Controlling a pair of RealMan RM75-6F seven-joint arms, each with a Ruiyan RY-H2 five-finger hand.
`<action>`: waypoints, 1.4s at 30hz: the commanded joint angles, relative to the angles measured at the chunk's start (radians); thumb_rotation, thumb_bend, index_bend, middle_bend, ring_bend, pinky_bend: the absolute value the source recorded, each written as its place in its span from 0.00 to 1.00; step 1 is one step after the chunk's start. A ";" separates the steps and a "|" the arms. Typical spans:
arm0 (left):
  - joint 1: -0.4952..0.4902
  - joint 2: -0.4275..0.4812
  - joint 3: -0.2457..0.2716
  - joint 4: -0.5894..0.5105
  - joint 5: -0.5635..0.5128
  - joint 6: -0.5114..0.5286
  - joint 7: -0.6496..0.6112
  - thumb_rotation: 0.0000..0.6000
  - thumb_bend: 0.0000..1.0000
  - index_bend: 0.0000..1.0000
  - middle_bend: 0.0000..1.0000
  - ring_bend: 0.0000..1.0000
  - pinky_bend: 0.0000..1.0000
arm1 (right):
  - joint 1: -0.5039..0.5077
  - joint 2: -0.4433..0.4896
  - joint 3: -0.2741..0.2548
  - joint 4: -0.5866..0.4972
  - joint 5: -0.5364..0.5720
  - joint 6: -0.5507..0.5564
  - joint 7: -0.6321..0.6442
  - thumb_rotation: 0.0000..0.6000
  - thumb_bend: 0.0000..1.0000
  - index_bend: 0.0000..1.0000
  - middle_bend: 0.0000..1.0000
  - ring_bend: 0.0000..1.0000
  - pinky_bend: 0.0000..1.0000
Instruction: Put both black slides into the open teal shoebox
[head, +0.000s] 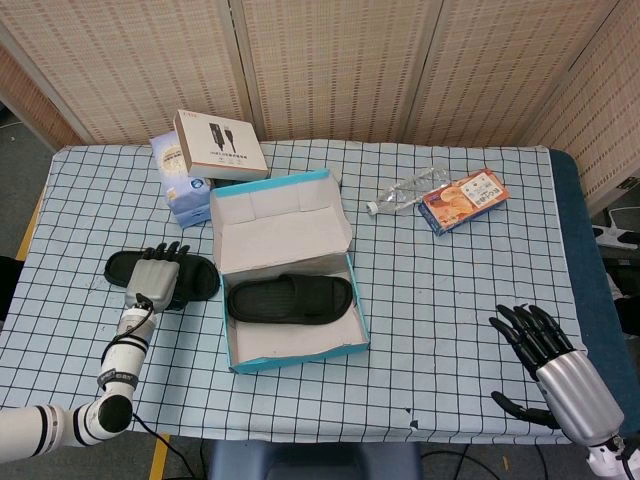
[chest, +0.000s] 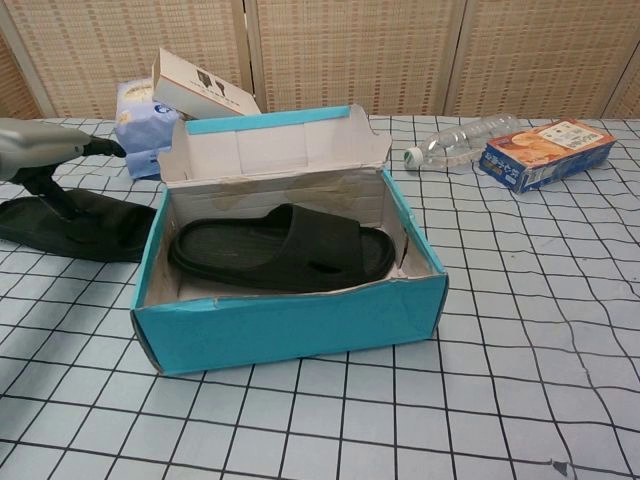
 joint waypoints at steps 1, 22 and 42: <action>-0.017 -0.018 0.005 0.048 -0.039 -0.030 0.015 0.80 0.34 0.00 0.00 0.00 0.10 | -0.003 -0.002 0.000 0.001 -0.003 0.004 -0.005 0.88 0.14 0.00 0.00 0.00 0.00; -0.023 -0.168 0.058 0.317 -0.034 -0.129 -0.006 0.97 0.35 0.11 0.14 0.15 0.17 | -0.002 -0.033 0.000 0.010 0.016 -0.031 -0.017 0.88 0.14 0.00 0.00 0.00 0.00; 0.048 -0.164 0.042 0.347 0.142 -0.016 -0.088 1.00 0.40 0.50 0.66 0.60 0.39 | -0.002 -0.034 -0.004 0.014 0.032 -0.052 -0.022 0.88 0.14 0.00 0.00 0.00 0.00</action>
